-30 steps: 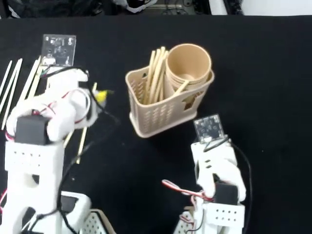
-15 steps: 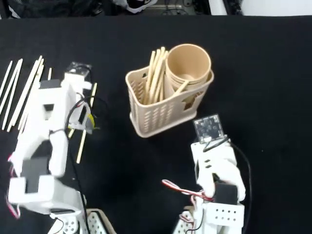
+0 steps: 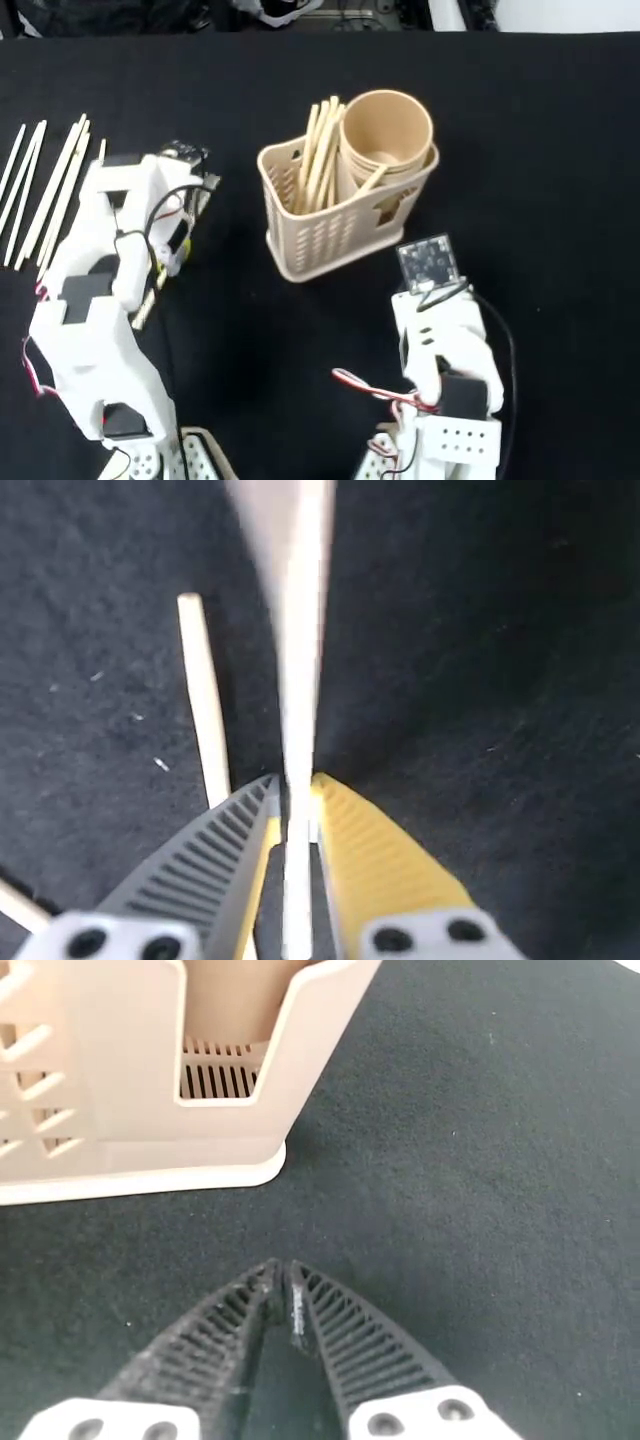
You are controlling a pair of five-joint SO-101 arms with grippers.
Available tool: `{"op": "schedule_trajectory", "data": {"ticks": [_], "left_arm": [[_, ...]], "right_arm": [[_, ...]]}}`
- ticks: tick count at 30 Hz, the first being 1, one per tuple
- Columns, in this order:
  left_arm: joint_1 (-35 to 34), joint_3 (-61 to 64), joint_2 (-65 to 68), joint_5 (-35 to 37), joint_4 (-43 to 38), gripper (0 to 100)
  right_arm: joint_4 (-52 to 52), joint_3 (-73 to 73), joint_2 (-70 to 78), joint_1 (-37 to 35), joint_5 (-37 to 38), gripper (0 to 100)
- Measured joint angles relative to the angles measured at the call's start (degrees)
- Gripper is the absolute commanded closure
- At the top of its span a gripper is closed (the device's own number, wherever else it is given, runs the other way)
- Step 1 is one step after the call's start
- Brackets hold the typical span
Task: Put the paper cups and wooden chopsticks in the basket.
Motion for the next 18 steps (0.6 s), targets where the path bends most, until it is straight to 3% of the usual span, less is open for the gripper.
{"op": "schedule_trajectory", "data": {"ticks": [5,10,14,18], "left_arm": [[-0.1,-2.3,-0.4,0.0,5.5,97],[3.3,0.3,-10.6,4.3,6.9,97],[7.9,9.8,-25.8,9.8,2.2,97],[9.4,24.0,-46.2,15.1,-10.1,97]], "right_arm": [[0.0,0.0,0.0,0.0,0.0,98.4],[0.0,0.0,0.0,0.0,0.0,98.4],[0.0,0.0,0.0,0.0,0.0,98.4],[0.0,0.0,0.0,0.0,0.0,98.4]]}}
